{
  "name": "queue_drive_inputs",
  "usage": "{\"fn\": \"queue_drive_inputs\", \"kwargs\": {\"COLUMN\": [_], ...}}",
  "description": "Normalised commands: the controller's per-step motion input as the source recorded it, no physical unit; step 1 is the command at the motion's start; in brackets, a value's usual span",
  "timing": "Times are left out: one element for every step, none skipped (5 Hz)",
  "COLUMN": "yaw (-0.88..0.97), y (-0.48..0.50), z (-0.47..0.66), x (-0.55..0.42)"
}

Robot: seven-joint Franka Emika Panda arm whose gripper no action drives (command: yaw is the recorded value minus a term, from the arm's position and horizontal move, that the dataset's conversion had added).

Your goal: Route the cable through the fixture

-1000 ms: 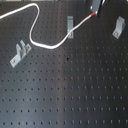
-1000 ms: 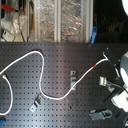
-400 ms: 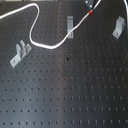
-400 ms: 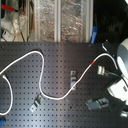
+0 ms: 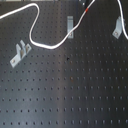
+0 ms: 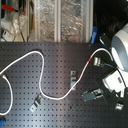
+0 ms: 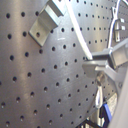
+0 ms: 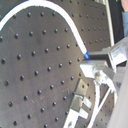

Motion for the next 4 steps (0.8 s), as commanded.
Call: {"fn": "queue_drive_inputs", "kwargs": {"yaw": [0.0, 0.05, 0.0, -0.03], "y": [-0.558, 0.0, -0.03, -0.281], "z": [0.0, 0.0, 0.0, -0.02], "x": [0.11, 0.0, -0.045, -0.007]}}
